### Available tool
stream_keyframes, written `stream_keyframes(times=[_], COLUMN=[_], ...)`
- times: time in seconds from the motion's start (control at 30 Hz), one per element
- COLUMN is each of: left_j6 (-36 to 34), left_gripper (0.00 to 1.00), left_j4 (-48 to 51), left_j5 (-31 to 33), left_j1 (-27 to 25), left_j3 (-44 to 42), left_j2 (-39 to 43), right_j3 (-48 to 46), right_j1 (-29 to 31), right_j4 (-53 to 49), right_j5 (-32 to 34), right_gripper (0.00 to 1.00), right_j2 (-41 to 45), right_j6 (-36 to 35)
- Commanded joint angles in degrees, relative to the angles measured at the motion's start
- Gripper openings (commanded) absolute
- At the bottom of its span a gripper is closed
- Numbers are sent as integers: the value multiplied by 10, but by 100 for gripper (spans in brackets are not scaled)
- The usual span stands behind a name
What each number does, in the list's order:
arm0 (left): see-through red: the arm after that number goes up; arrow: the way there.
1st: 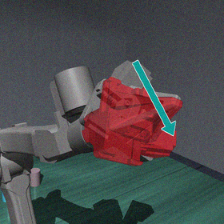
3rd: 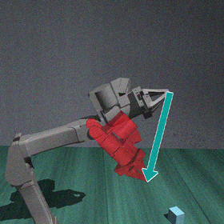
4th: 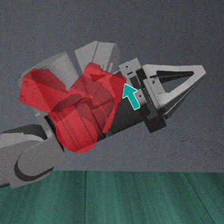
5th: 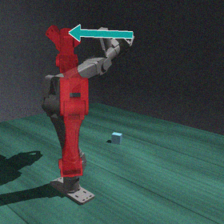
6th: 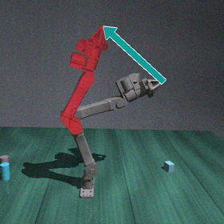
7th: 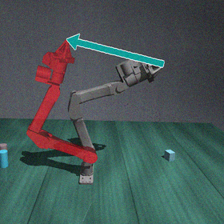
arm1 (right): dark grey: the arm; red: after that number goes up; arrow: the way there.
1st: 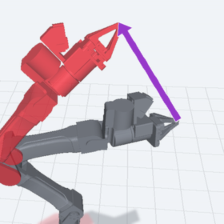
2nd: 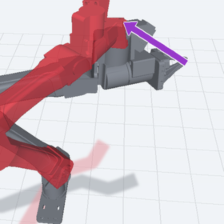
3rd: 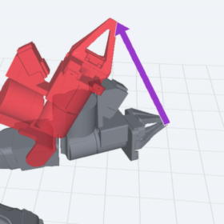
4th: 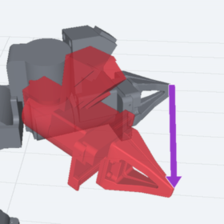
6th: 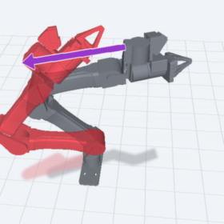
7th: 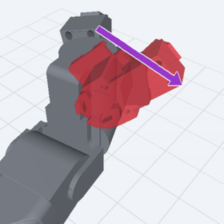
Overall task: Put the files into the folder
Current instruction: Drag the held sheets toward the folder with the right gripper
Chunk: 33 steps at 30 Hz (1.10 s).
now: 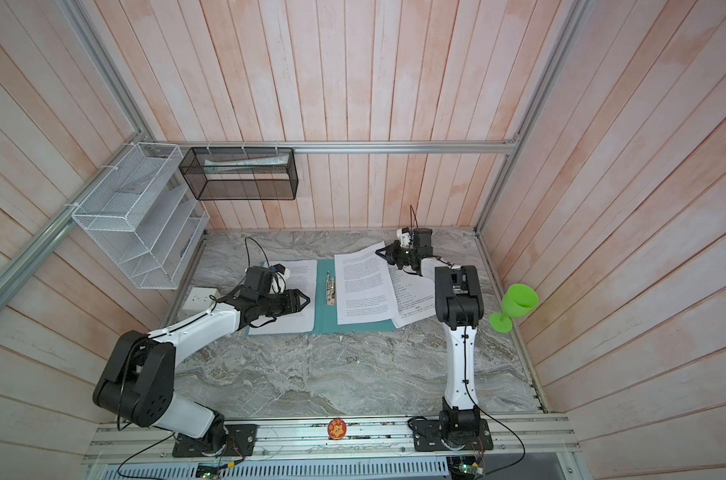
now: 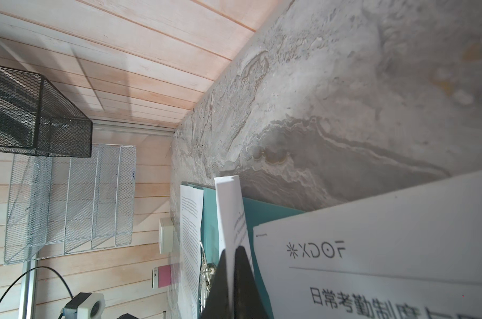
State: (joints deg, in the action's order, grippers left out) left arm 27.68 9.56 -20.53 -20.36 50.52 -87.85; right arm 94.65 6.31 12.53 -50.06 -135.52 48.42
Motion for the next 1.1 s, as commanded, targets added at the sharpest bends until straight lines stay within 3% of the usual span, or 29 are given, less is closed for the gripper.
stream_keyframes(times=[0.0,0.27,0.5,0.63,0.83,1.07], left_j6=[2,1,0,1,5,3], left_gripper=[63,62,62,62,62,62], left_j4=[-10,-7,-2,-2,-7,-8], left_j5=[4,6,9,10,11,11], left_j1=[2,3,4,5,7,8], left_j3=[-6,-6,-6,-9,-22,-23], left_j2=[-5,-5,-2,-2,6,6], right_j3=[43,107,52,-15,-130,-151], right_j1=[9,13,15,23,43,53], right_j4=[-39,-83,-33,49,277,405], right_j5=[-9,-9,-6,-27,-57,-72], right_gripper=[0,0,0,0,0,0], right_j2=[-29,-61,23,84,139,128], right_j6=[-21,-39,-22,27,192,299])
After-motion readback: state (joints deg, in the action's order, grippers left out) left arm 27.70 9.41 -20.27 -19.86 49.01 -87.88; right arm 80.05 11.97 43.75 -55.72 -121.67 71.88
